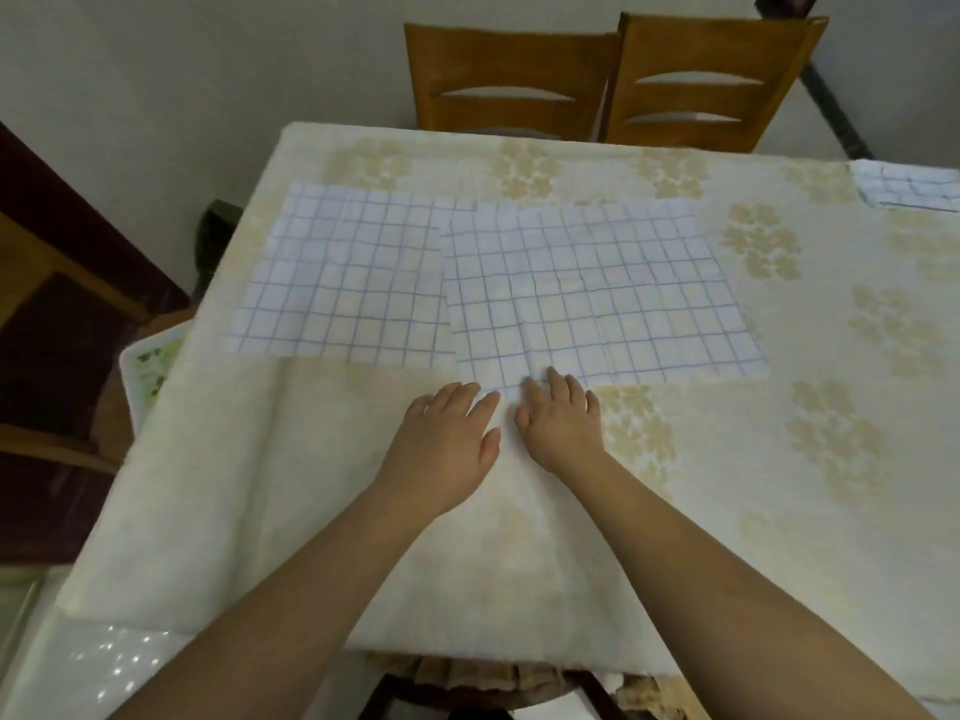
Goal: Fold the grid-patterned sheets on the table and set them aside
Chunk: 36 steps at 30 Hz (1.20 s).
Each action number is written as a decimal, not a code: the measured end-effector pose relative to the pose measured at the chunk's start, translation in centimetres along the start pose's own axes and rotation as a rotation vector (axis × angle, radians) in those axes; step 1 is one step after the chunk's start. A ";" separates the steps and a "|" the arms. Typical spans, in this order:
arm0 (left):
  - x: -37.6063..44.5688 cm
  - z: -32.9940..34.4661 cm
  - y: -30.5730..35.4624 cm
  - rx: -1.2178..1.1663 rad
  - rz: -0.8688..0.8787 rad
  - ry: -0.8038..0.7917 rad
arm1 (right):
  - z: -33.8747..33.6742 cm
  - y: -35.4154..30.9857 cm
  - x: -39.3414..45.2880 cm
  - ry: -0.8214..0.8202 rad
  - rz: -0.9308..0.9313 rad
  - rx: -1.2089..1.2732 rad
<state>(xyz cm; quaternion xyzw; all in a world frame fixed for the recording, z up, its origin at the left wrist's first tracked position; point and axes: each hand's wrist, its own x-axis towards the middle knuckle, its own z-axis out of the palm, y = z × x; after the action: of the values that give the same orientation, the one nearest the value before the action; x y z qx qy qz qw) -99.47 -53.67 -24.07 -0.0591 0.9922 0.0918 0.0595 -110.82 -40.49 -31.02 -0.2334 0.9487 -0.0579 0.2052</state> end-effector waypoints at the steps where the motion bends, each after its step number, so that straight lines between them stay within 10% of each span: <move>1: 0.0 0.3 0.0 -0.006 -0.003 -0.004 | 0.2 0.0 0.4 -0.006 0.016 0.008; 36: -10.8 5.3 -2.0 -0.161 -0.115 -0.201 | 6.2 -4.8 -15.2 0.039 -0.121 0.208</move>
<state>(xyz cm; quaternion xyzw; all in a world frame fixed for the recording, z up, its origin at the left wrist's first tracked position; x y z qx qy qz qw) -87.96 -53.48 -28.21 -0.1110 0.9657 0.1727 0.1587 -93.95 -37.75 -30.18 -0.2665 0.9256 -0.1726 0.2061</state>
